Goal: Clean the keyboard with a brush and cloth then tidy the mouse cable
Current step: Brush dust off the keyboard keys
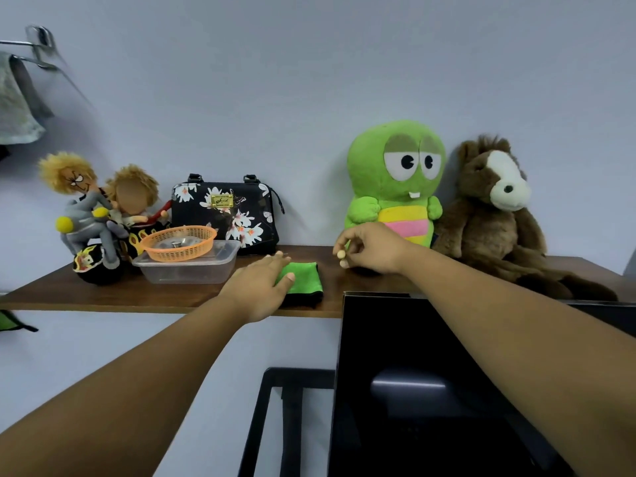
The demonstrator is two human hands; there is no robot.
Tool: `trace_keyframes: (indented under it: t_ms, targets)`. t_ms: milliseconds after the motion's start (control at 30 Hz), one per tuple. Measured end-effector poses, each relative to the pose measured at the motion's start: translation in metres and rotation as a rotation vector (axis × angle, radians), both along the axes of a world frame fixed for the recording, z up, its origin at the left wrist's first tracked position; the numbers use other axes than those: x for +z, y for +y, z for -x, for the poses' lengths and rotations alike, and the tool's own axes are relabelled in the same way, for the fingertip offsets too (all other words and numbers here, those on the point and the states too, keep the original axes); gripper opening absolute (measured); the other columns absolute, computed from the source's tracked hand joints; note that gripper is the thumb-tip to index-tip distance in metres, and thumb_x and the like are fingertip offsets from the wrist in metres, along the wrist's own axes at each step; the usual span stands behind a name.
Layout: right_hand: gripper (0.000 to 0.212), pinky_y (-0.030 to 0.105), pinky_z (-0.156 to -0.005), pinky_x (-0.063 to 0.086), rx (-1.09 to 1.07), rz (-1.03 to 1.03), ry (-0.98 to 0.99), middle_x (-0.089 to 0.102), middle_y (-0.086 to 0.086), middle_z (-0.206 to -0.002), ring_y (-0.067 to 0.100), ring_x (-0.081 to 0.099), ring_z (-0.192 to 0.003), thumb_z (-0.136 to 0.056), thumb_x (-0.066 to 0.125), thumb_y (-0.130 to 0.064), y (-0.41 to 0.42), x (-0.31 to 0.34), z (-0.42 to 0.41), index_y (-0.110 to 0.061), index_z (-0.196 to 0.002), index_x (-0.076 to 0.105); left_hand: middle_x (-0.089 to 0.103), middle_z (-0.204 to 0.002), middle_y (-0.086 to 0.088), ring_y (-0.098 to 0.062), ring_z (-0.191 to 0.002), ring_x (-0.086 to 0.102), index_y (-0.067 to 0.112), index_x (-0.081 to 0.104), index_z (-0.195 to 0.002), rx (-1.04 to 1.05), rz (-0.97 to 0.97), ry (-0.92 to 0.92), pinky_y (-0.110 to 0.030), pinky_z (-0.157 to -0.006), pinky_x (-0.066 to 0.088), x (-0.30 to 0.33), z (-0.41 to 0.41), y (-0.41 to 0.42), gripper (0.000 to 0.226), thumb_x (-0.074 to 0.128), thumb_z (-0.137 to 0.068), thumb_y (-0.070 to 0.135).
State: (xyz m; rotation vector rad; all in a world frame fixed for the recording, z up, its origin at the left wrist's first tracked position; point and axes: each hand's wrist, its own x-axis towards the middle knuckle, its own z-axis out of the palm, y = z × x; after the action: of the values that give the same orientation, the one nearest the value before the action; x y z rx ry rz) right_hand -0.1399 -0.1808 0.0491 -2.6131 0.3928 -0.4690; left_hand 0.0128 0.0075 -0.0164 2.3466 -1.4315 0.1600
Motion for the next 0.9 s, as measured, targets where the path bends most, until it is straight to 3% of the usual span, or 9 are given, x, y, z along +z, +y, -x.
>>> trace_keyframes:
  t_ms: [133,200,300,467,600,767,900]
  targets:
    - [0.019,0.013,-0.064,0.04,-0.044,0.004,-0.276,0.062,-0.013,-0.072,-0.003,0.055,-0.064,-0.081,0.075,-0.008,-0.001,0.005,0.034,-0.021,-0.093,0.069,0.024,-0.158,0.005,-0.013,-0.145,0.022,0.025,0.032,-0.147,-0.038,0.136,-0.054,-0.041,-0.116,0.025,0.021,0.028,0.003,0.051,0.034,-0.1,0.044]
    - [0.023,0.026,-0.071,0.05,-0.064,-0.075,-0.421,0.067,-0.004,-0.079,0.013,0.063,-0.075,-0.082,0.074,-0.013,-0.004,0.005,0.056,-0.034,-0.09,0.067,0.026,-0.158,0.005,-0.012,-0.144,0.024,0.025,0.034,-0.147,-0.061,0.189,-0.079,-0.04,-0.116,0.025,0.029,0.047,0.005,0.052,0.035,-0.099,0.046]
    - [0.023,0.048,-0.084,0.056,-0.054,-0.246,-0.656,0.072,0.006,-0.088,0.027,0.071,-0.088,-0.085,0.069,-0.013,-0.001,0.001,0.096,-0.035,-0.09,0.066,0.031,-0.155,0.008,-0.01,-0.142,0.027,0.027,0.038,-0.144,-0.109,0.278,-0.118,-0.033,-0.113,0.025,0.031,0.078,0.01,0.058,0.035,-0.092,0.051]
    - [0.011,0.04,-0.085,0.057,-0.016,-0.43,-0.923,0.067,0.003,-0.088,0.025,0.07,-0.087,-0.094,0.059,-0.008,0.014,-0.026,0.174,-0.017,-0.1,0.06,0.045,-0.146,0.008,-0.01,-0.133,0.039,0.025,0.047,-0.136,-0.168,0.452,-0.17,-0.03,-0.107,0.032,0.01,0.141,0.014,0.051,0.042,-0.09,0.045]
    - [0.011,0.029,-0.08,0.056,-0.043,-0.543,-0.974,0.066,0.018,-0.087,0.021,0.07,-0.082,-0.096,0.055,-0.006,0.022,-0.058,0.226,-0.015,-0.101,0.057,0.052,-0.136,0.007,-0.011,-0.126,0.045,0.022,0.052,-0.13,-0.153,0.519,-0.133,-0.024,-0.102,0.031,-0.028,0.191,0.013,0.042,0.045,-0.092,0.038]
    - [0.007,0.026,-0.076,0.056,-0.15,-0.641,-0.952,0.066,-0.002,-0.083,0.021,0.07,-0.079,-0.096,0.054,-0.007,0.029,-0.114,0.275,-0.013,-0.094,0.055,0.056,-0.131,0.006,-0.011,-0.119,0.048,0.022,0.053,-0.129,-0.112,0.438,-0.017,-0.03,-0.099,0.037,-0.099,0.242,0.012,0.04,0.044,-0.093,0.036]
    - [0.011,0.024,-0.074,0.055,-0.279,-0.734,-0.856,0.062,0.025,-0.083,0.024,0.071,-0.078,-0.095,0.056,-0.007,0.029,-0.17,0.297,-0.007,-0.086,0.05,0.057,-0.13,0.006,-0.011,-0.119,0.049,0.022,0.055,-0.128,-0.033,0.325,0.113,-0.028,-0.1,0.036,-0.159,0.266,0.015,0.043,0.041,-0.092,0.04]
